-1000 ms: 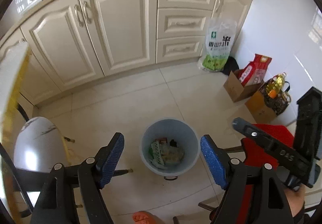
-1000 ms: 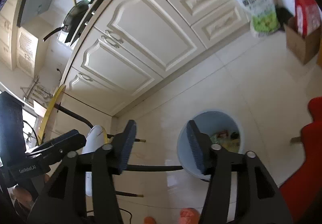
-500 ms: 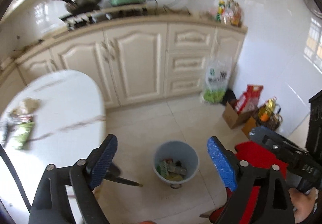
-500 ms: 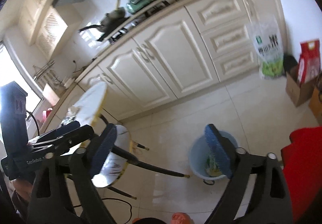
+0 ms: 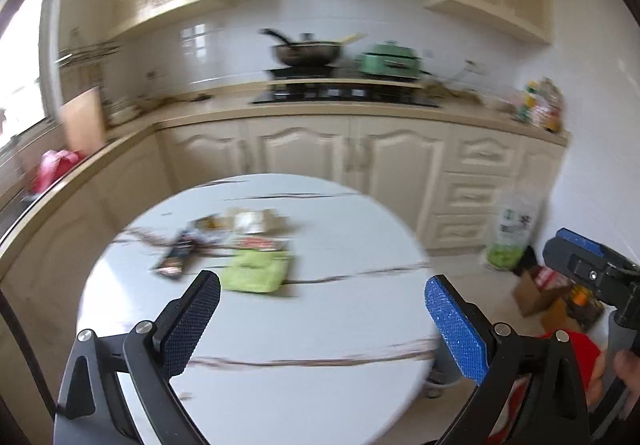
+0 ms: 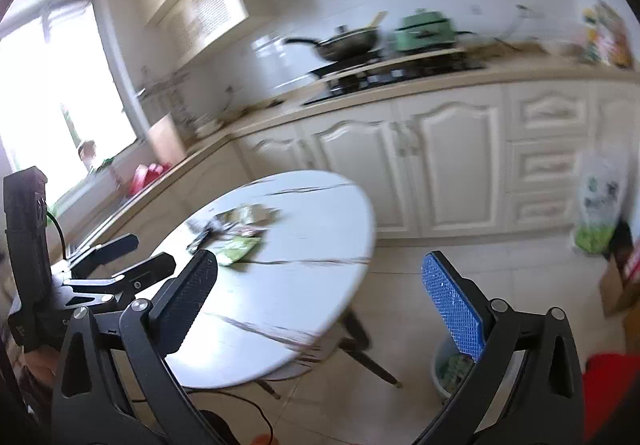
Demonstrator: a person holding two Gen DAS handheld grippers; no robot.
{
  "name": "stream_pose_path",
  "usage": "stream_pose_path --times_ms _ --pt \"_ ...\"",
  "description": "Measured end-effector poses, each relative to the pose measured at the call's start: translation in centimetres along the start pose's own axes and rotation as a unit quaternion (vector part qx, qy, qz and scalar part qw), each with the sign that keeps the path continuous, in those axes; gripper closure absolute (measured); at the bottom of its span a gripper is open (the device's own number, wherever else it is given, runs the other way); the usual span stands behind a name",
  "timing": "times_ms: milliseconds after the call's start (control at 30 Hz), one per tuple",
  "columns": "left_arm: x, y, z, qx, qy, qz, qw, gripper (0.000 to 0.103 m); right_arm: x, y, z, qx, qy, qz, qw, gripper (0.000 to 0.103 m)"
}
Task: Collect trash
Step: 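Move both tools back over the table toward the remaining trash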
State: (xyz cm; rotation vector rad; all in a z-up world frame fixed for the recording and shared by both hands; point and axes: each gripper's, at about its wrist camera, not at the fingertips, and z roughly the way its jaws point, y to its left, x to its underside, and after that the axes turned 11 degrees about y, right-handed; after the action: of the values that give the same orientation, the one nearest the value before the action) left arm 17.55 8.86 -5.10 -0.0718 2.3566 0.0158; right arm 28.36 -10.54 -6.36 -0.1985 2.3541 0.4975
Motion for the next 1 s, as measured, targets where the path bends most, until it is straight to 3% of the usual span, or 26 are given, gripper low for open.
stream_pose_path --times_ms 300,667,800,1000 --pt "-0.4 11.2 0.6 -0.076 0.027 -0.058 0.995 0.001 -3.8 9.0 12.1 -0.016 0.085 -0.083 0.993 0.0" --pt "-5.5 15.8 12.8 -0.015 0.115 -0.041 0.9924 0.001 -9.3 11.0 24.5 0.008 0.14 -0.144 0.98 0.0" --pt "-8.1 18.1 19.1 -0.043 0.154 -0.029 0.9868 0.001 -10.5 10.6 29.2 0.005 0.169 -0.159 0.973 0.0" --pt "-9.2 18.5 23.8 -0.045 0.177 -0.018 0.983 0.003 -10.5 10.1 34.6 -0.018 0.199 -0.18 0.963 0.0"
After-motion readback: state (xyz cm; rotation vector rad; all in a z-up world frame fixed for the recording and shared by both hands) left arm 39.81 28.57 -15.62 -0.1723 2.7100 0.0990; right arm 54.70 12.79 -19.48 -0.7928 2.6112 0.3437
